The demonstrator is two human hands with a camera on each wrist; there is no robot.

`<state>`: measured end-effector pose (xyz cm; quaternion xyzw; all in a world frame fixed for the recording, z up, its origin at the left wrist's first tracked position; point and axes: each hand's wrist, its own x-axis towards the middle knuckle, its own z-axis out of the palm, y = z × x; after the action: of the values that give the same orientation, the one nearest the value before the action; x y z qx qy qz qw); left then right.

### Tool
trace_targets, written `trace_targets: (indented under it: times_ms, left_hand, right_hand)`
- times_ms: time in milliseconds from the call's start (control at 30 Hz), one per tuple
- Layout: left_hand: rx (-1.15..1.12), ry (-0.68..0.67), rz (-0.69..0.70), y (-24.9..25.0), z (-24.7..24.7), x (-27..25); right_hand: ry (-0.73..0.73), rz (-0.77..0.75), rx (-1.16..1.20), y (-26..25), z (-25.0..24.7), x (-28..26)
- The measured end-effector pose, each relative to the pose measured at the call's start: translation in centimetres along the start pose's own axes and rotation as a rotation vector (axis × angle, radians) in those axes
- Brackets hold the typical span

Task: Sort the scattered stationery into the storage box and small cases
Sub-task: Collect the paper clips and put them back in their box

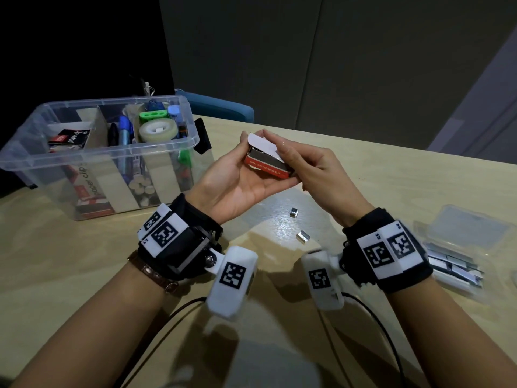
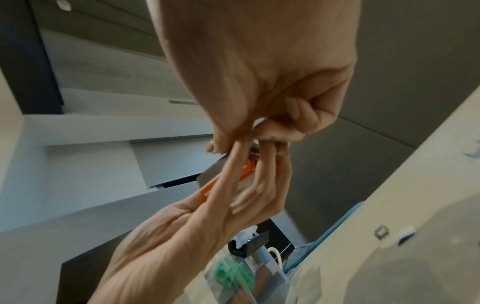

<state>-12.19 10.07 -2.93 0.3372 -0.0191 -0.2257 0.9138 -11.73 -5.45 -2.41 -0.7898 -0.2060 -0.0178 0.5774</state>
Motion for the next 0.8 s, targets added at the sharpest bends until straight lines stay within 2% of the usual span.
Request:
trace_targets:
  times_ms: [100, 233, 333, 467, 567, 800]
  left_hand:
    - [-0.061, 0.005, 0.041, -0.1, -0.1, 0.1]
    - [-0.038, -0.040, 0.003, -0.2, -0.1, 0.0]
    - [0.005, -0.091, -0.039, -0.3, -0.4, 0.0]
    - [0.041, -0.112, -0.030, -0.3, -0.6, 0.1]
    - [0.074, -0.099, -0.017, -0.4, -0.4, 0.1]
    - [0.091, -0.102, -0.009, -0.5, -0.6, 0.4]
  right_hand:
    - [-0.051, 0.013, -0.122, -0.5, -1.0, 0.6]
    - [-0.046, 0.022, -0.194, -2.4, -2.9, 1.5]
    - [-0.066, -0.069, -0.263, -3.1, -3.9, 2.1]
    - [-0.234, -0.185, -0.419, -3.0, -4.1, 2.5]
    - [-0.244, -0.257, -0.533, -3.3, -3.8, 2.6]
    - [-0.307, -0.246, -0.590, -3.6, -3.7, 2.4]
